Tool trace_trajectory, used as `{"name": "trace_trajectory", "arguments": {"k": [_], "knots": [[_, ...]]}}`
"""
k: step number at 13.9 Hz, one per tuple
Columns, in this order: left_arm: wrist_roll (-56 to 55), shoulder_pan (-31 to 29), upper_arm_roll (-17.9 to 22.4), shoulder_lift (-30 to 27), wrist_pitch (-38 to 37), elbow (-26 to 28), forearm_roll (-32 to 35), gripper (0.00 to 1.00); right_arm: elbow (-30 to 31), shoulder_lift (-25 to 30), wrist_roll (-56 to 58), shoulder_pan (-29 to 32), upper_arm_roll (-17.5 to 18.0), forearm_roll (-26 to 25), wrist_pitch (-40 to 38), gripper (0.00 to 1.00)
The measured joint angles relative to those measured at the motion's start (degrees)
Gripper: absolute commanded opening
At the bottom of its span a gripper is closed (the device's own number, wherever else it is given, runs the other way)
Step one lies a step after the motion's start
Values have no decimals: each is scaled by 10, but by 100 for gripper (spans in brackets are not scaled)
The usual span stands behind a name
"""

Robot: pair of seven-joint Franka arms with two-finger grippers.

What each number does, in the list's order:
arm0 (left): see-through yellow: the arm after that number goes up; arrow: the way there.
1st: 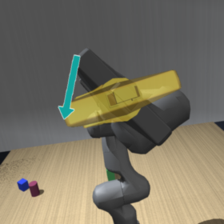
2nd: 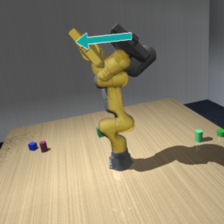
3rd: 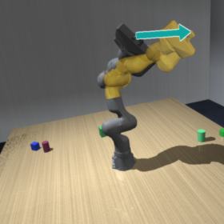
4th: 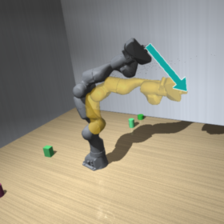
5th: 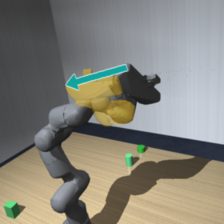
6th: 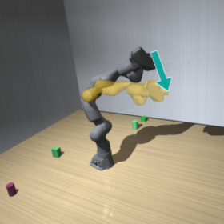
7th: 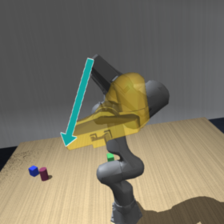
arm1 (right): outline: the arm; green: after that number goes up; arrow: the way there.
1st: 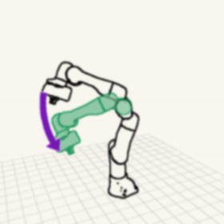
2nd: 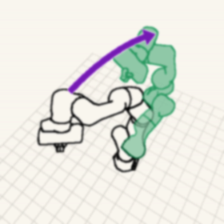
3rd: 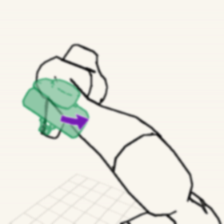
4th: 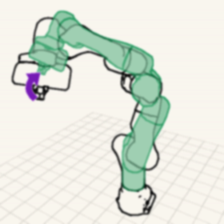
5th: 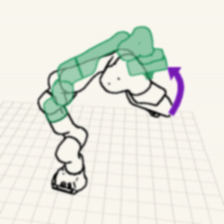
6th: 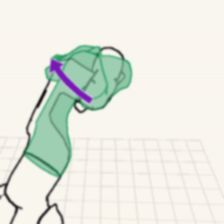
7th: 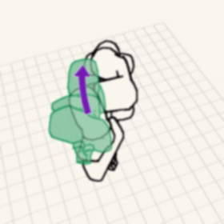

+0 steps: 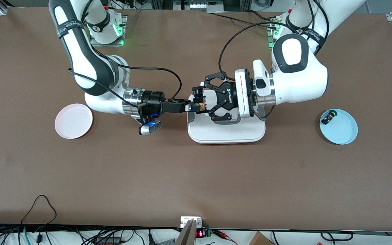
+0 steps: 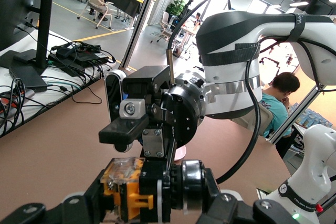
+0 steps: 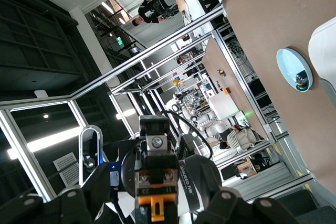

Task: Transfer orange switch to right arm and place
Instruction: 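Close the right gripper on the orange switch held by the left gripper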

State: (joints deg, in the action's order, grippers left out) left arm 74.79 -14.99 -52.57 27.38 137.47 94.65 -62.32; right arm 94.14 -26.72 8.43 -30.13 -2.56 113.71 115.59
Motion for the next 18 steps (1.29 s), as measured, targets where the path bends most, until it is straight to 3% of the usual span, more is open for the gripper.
{"name": "trace_trajectory", "arguments": {"k": [7,11,13,16,18], "knots": [[0,0,0,0,0,0,0,12,-6,-5,0,0,0,1,8,56],[0,0,0,0,0,0,0,12,-7,-5,0,-1,0,1,8,36],[0,0,0,0,0,-1,-1,12,-8,-5,0,-1,0,0,10,36],[0,-1,0,0,0,-1,-6,12,-12,-5,0,-3,0,2,12,50],[0,-1,0,0,0,0,-6,12,-14,-5,0,-5,0,2,12,50]]}}
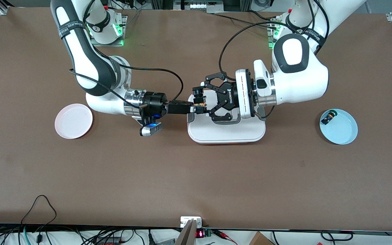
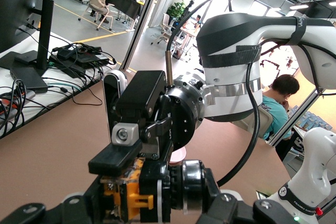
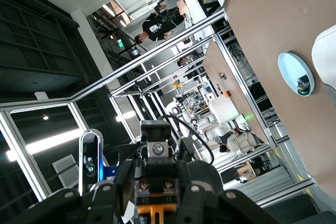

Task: Transfer orange switch to right arm and place
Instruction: 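Close the right gripper on the orange switch held by the left gripper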

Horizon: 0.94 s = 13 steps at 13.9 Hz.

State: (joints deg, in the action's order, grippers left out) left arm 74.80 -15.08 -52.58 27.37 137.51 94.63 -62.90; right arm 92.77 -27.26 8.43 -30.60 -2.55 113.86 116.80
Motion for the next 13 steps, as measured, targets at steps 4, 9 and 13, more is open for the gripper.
{"name": "trace_trajectory", "arguments": {"k": [4,9,13], "knots": [[0,0,0,0,0,-1,0,12,-5,0,0,0,0,-1,0,47],[0,0,-1,0,0,-2,-1,12,-6,1,4,-2,0,-7,0,20],[8,0,-2,0,1,-5,-1,12,-6,2,5,-2,-1,-10,-1,0]]}}
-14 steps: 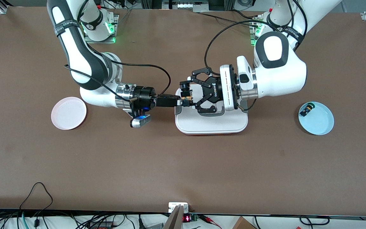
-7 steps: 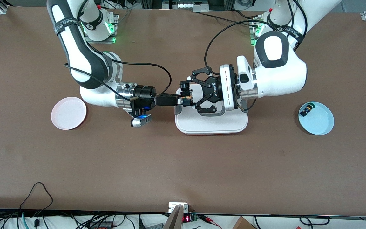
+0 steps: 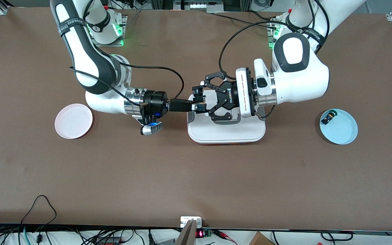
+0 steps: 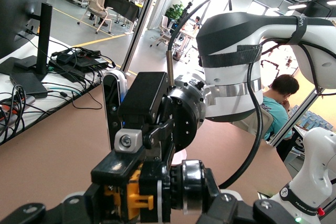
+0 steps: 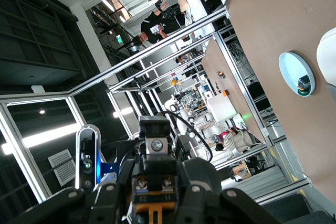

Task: Transfer orange switch to right arm and place
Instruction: 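Close the right gripper on the orange switch held by the left gripper, then open the left gripper and pull it back while the right gripper withdraws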

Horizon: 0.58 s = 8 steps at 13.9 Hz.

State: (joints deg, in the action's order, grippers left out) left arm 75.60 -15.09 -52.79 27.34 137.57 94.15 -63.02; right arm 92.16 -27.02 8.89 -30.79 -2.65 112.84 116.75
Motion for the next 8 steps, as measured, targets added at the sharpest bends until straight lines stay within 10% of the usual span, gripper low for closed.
{"name": "trace_trajectory", "arguments": {"k": [2,3,8], "knots": [[0,0,0,0,0,0,0,21,0,0,0,0,0,0,0,0],[0,0,0,0,1,0,0,99,0,0,0,0,0,0,0,0],[-3,0,-1,1,-1,5,0,100,-7,1,7,0,-2,-2,0,0]]}}
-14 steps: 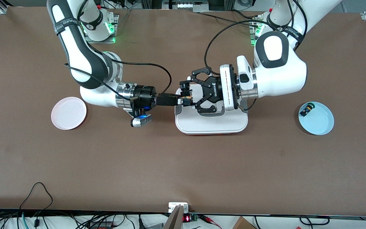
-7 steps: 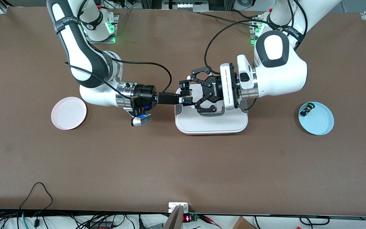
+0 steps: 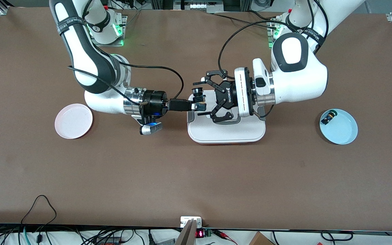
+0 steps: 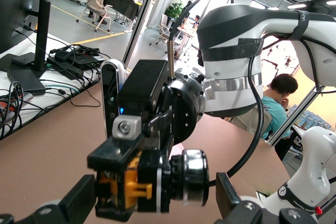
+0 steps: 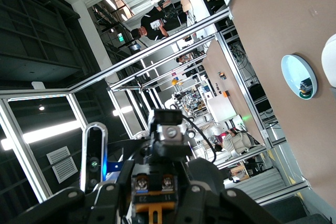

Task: Transfer orange switch to right arm and place
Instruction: 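Open the left gripper and pull it back while the right gripper withdraws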

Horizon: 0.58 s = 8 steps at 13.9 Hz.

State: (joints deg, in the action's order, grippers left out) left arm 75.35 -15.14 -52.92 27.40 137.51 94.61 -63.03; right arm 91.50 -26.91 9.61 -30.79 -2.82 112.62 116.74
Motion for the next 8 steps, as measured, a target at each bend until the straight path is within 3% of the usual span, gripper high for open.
{"name": "trace_trajectory", "arguments": {"k": [5,8], "knots": [[-1,-22,0,-9,-29,-3,0,100,-1,2,0,1,-2,0,0,0],[-27,-77,1,-28,-143,-5,0,100,-1,2,0,10,-5,-18,-19,0]]}}
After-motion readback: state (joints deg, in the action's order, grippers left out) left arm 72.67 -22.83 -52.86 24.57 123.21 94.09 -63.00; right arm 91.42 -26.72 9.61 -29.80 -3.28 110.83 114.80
